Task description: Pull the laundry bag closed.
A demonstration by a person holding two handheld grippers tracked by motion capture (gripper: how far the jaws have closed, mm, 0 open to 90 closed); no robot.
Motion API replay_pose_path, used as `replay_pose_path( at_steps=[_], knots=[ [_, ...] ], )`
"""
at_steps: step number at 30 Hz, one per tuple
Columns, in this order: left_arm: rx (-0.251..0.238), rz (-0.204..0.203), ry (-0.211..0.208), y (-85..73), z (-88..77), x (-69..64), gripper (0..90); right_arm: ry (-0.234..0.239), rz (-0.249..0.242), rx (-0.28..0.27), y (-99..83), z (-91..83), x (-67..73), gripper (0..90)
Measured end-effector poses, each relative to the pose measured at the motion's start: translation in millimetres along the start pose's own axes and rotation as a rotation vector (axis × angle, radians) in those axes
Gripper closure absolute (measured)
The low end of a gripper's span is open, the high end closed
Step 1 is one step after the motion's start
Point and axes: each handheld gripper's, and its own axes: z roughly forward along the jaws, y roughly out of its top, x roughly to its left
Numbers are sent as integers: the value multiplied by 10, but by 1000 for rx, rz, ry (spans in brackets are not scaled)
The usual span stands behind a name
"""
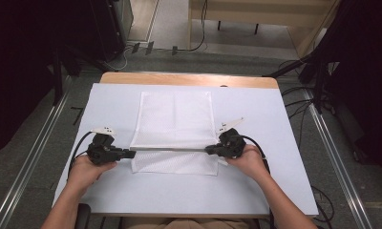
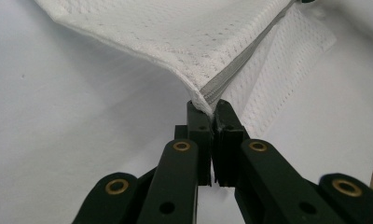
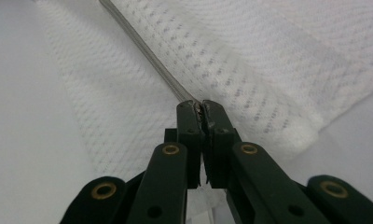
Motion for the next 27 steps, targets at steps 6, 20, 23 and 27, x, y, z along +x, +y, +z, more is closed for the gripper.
replay_pose_path(
  at_steps=[6, 20, 23, 27],
  knots=[
    [14, 9, -8, 0, 18, -14, 884, 2, 3, 2, -41, -50, -12, 884],
    [32, -15, -26, -21, 47, 10, 865, 6, 27, -1, -56, -76, 1, 881],
    [26, -18, -23, -22, 39, 13, 840, 0, 29, -2, -59, -67, 2, 873],
    [14, -18, -14, -21, 34, 13, 764, -10, 37, -14, -65, -76, -7, 858]
  ],
)
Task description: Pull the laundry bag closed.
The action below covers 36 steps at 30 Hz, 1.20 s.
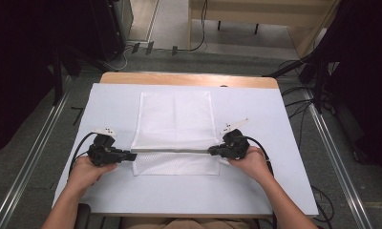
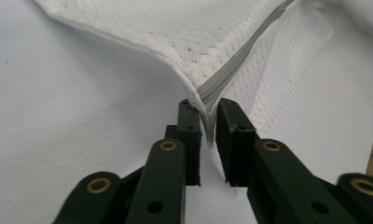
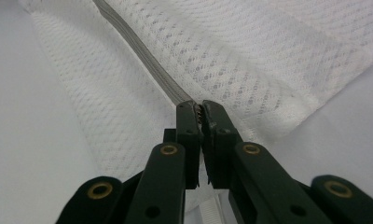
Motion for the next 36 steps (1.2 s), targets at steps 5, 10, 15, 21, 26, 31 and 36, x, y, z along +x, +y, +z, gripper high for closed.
replay_pose_path(
  at_steps=[5, 10, 15, 21, 26, 31, 36],
  knots=[
    [-26, 1, 18, 7, -31, 1, 662, -30, 6, -46, -3, -40, -9, 733],
    [-76, 3, 63, 17, -72, -4, 503, -84, 21, -104, -20, -103, -27, 530],
    [-99, 19, 111, 28, -103, -18, 433, -138, 10, -141, -59, -163, -46, 403],
    [-132, 16, 169, 14, -159, 16, 382, -184, 31, -170, -129, -275, -96, 335],
    [-147, -4, 203, -10, -209, 60, 370, -228, 62, -206, -224, -375, -175, 284],
    [-160, -26, 229, -34, -252, 111, 361, -282, 79, -227, -333, -466, -250, 246],
    [-169, -56, 264, -62, -292, 174, 350, -295, 74, -218, -448, -549, -322, 173]
  ],
)
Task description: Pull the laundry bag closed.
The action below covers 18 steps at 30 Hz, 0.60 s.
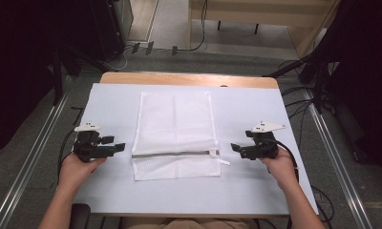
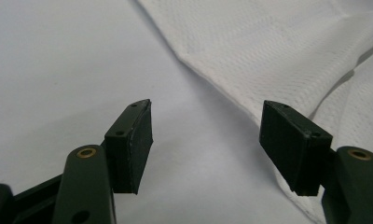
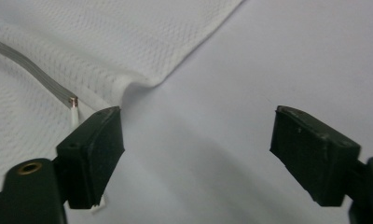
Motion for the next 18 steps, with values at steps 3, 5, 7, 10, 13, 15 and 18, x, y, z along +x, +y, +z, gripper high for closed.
replay_pose_path(
  at_steps=[3, 5, 7, 10, 13, 15, 18],
  knots=[
    [2, -16, 23, -14, 2, 39, 341, -22, 21, 6, -40, -28, -73, 182],
    [-1, -27, 28, -21, 5, 59, 335, -38, 36, 7, -62, -30, -123, 189],
    [-2, -36, 33, -23, 4, 68, 329, -49, 56, 12, -80, -21, -159, 192],
    [-5, -38, 34, -26, 8, 74, 326, -42, 76, 17, -95, -6, -207, 192],
    [7, -42, 42, -33, 27, 85, 323, -49, 81, 20, -100, 7, -223, 193],
    [8, -47, 45, -35, 28, 89, 322, -50, 82, 23, -101, 11, -225, 194],
    [17, -53, 43, -42, 42, 91, 310, -49, 80, 23, -102, 14, -226, 194]
  ],
)
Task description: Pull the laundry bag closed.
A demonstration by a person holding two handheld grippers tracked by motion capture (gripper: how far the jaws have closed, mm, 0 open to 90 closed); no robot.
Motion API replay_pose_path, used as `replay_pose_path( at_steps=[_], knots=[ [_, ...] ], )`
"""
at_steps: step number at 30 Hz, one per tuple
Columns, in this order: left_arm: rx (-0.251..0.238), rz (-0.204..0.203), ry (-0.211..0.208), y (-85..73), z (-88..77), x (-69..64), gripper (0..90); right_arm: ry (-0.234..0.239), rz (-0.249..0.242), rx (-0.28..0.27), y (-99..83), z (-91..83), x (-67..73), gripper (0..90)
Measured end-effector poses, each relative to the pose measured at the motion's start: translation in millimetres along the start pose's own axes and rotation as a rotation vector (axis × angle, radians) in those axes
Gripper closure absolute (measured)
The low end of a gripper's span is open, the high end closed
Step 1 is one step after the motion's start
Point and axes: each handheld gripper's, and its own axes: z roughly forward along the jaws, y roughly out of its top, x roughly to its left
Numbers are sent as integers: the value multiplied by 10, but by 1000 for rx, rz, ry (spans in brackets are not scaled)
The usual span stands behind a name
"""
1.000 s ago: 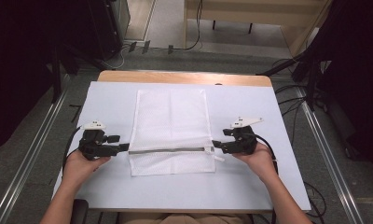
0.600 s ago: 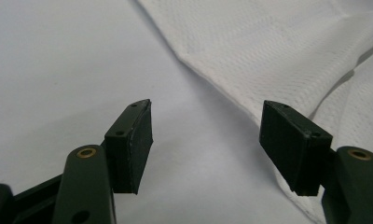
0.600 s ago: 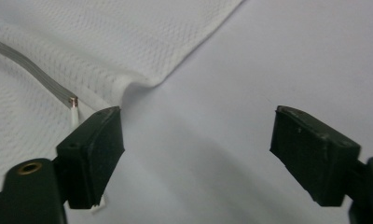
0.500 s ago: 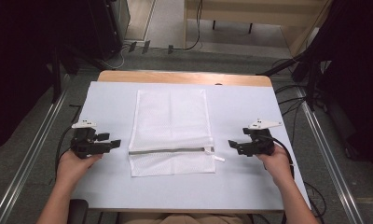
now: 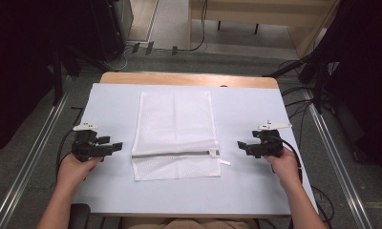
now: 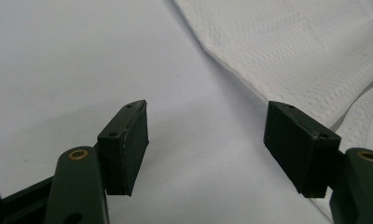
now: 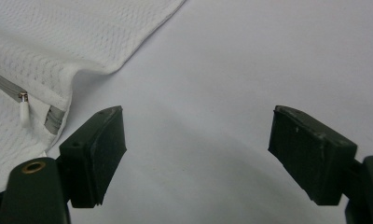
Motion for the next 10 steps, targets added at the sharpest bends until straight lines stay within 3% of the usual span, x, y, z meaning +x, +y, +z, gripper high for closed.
replay_pose_path(
  at_steps=[10],
  knots=[
    [-3, -16, 26, -12, 28, 16, 279, -7, 4, 11, -7, 13, -11, 198]
  ],
)
